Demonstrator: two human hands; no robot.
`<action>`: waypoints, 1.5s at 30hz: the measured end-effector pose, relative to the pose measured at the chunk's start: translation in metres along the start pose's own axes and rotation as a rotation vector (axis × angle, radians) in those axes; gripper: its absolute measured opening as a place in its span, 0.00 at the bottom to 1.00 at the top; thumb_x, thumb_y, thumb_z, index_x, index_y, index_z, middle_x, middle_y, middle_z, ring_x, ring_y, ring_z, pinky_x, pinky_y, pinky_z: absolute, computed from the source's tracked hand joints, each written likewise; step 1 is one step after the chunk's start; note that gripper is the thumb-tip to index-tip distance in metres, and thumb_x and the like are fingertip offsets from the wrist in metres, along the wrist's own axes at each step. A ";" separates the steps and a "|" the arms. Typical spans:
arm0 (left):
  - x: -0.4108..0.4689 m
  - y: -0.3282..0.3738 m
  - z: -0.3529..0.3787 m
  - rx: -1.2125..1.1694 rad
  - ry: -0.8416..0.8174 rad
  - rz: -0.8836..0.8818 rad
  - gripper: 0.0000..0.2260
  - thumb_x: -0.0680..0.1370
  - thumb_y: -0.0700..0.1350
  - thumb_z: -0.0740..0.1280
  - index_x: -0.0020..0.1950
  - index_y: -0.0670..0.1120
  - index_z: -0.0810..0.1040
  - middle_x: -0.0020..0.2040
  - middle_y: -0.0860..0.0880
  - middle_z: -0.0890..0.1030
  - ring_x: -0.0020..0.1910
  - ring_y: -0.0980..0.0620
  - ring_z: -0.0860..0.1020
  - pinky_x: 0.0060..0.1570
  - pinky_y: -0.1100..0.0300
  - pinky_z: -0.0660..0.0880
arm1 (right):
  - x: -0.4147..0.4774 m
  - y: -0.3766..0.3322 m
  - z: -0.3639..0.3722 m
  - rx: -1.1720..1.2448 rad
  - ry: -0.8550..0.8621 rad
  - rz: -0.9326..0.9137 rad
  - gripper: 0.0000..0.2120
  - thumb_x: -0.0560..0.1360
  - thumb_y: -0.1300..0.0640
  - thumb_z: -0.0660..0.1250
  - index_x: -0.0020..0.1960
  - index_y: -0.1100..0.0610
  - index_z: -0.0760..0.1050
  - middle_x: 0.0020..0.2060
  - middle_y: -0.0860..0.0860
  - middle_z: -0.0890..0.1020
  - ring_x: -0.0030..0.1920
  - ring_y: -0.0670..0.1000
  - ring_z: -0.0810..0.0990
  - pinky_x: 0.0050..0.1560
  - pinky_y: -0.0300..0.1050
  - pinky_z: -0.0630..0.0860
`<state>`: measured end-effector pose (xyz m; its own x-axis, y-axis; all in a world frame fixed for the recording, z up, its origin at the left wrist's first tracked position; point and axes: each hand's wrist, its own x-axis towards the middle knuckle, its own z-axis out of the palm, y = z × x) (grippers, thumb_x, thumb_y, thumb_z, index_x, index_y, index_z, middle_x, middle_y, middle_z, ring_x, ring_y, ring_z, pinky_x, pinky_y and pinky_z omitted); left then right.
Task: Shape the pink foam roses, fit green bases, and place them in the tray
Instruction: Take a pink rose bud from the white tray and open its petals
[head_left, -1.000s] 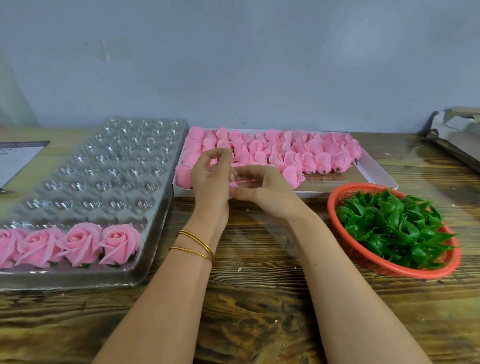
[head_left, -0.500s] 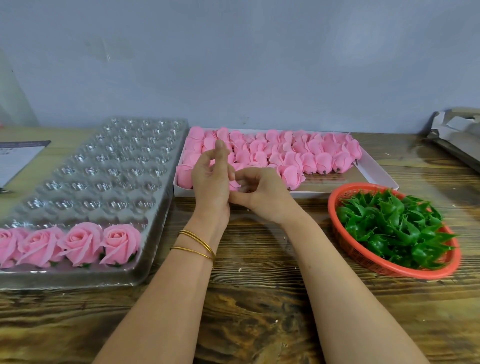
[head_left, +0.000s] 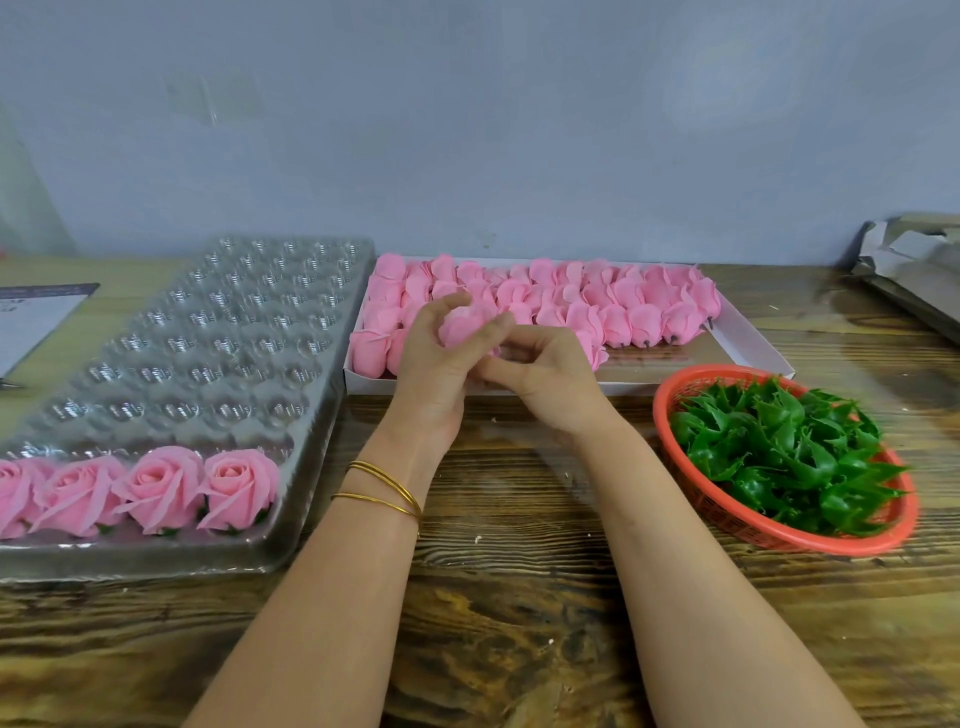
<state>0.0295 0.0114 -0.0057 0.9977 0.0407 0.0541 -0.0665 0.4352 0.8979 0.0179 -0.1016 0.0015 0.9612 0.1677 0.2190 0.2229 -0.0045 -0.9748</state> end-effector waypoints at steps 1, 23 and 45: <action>0.000 0.000 -0.001 0.004 -0.044 -0.010 0.24 0.64 0.46 0.78 0.57 0.45 0.75 0.57 0.41 0.79 0.52 0.44 0.80 0.43 0.50 0.80 | 0.000 0.000 -0.001 0.048 0.006 0.014 0.05 0.72 0.73 0.69 0.45 0.66 0.80 0.37 0.59 0.78 0.38 0.52 0.79 0.41 0.39 0.80; -0.003 -0.005 -0.002 0.059 -0.135 -0.008 0.03 0.71 0.46 0.75 0.40 0.48 0.87 0.43 0.46 0.86 0.48 0.49 0.84 0.46 0.56 0.80 | 0.001 -0.008 -0.010 0.386 -0.184 0.226 0.07 0.64 0.69 0.62 0.39 0.66 0.79 0.38 0.58 0.79 0.41 0.51 0.80 0.49 0.46 0.82; -0.001 -0.016 0.000 0.606 -0.065 0.358 0.08 0.77 0.42 0.71 0.52 0.54 0.83 0.46 0.53 0.86 0.49 0.54 0.83 0.51 0.50 0.81 | 0.004 -0.007 -0.001 -0.064 0.150 0.050 0.06 0.73 0.60 0.72 0.48 0.62 0.82 0.43 0.54 0.84 0.47 0.47 0.83 0.42 0.33 0.77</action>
<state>0.0293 0.0046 -0.0205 0.9158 0.0260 0.4008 -0.3908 -0.1728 0.9041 0.0207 -0.1020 0.0091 0.9838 0.0164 0.1787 0.1794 -0.0730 -0.9811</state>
